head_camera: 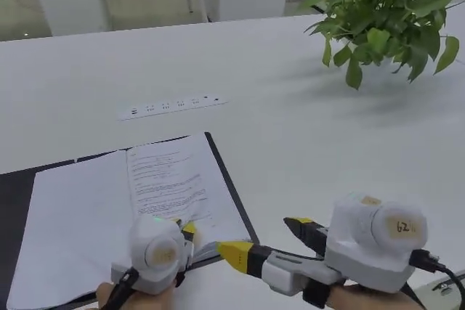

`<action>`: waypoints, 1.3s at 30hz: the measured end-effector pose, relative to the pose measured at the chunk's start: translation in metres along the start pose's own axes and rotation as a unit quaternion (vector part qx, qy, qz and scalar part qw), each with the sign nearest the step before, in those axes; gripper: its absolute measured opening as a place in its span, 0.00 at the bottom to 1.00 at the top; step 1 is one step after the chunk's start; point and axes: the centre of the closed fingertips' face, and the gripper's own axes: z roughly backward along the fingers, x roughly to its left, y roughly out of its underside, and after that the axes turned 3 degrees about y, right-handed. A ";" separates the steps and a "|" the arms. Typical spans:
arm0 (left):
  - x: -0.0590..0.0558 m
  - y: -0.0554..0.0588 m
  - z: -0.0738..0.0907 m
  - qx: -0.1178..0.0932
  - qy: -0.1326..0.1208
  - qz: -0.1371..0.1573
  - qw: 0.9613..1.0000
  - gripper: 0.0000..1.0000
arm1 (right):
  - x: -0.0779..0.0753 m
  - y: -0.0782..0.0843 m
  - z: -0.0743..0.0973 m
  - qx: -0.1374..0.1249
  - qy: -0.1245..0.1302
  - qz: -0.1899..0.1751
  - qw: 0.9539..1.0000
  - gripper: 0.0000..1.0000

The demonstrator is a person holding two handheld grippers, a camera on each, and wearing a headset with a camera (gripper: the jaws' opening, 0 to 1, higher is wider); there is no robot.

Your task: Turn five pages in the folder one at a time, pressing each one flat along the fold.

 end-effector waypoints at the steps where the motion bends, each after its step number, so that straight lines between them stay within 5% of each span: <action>1: -0.002 0.000 0.000 0.000 0.005 0.000 1.000 0.04 | 0.003 0.004 -0.003 0.015 -0.009 -0.012 1.000 0.72; 6: -0.001 -0.001 0.000 -0.003 0.001 -0.003 1.000 0.04 | 0.009 0.009 -0.024 0.029 -0.038 -0.105 0.993 0.62; 11: -0.002 -0.001 0.000 -0.006 0.002 -0.005 1.000 0.04 | 0.008 0.019 -0.041 0.042 -0.045 -0.156 0.986 0.49; 19: -0.002 -0.001 0.001 -0.012 0.000 -0.007 1.000 0.04 | 0.010 0.039 -0.064 0.068 -0.047 -0.184 0.979 0.39; 23: -0.002 -0.001 0.000 -0.013 0.000 -0.007 1.000 0.04 | 0.004 0.045 -0.071 0.068 -0.039 -0.229 0.970 0.35; 28: -0.002 -0.001 0.000 -0.013 0.000 -0.007 1.000 0.04 | -0.004 0.047 -0.076 0.064 -0.031 -0.255 0.964 0.32; 39: -0.003 -0.001 0.000 -0.013 0.002 -0.007 1.000 0.04 | -0.010 0.049 -0.085 0.060 -0.024 -0.283 0.957 0.31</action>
